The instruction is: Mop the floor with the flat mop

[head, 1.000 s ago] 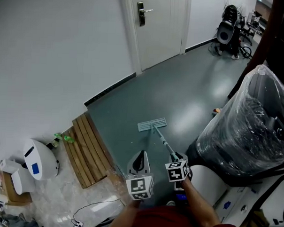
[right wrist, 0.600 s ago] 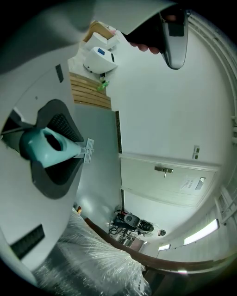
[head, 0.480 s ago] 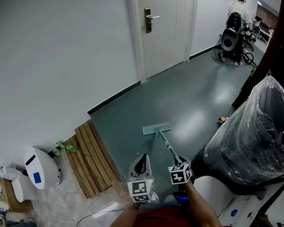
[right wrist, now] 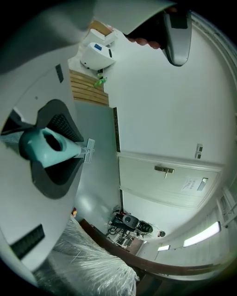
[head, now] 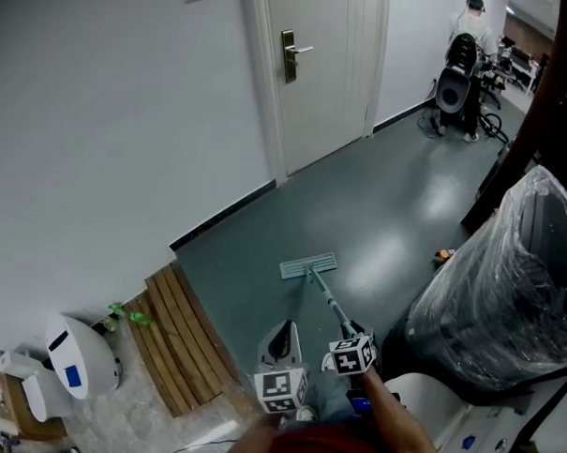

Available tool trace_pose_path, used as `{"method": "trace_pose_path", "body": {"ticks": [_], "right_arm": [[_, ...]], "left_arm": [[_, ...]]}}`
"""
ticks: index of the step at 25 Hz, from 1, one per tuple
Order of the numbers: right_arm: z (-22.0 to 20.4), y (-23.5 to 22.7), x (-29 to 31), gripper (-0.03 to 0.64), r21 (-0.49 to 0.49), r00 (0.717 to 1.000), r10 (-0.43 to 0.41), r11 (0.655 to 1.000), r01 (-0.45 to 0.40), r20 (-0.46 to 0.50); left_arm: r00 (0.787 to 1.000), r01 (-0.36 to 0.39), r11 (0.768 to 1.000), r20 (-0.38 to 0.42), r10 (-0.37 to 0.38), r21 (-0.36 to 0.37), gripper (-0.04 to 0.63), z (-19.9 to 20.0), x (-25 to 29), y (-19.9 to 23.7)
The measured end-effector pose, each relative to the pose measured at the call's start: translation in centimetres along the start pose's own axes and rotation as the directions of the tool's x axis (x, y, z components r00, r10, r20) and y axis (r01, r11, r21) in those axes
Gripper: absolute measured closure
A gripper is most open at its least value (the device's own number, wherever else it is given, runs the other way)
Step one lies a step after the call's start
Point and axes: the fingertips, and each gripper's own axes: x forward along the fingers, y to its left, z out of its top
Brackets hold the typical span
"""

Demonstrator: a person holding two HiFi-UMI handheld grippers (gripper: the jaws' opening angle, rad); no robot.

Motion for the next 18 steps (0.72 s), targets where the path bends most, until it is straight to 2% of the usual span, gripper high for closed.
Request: {"method": "trace_pose_path", "body": {"ticks": [18], "right_arm": [[12.1, -7.2, 9.5, 0.499, -0.082, 0.998, 0.059, 0.995, -0.058, 0.002]], "left_arm": [[0.996, -0.089, 0.996, -0.011, 0.089, 0.014, 0.581, 5.0, 15.5, 1.4]]}}
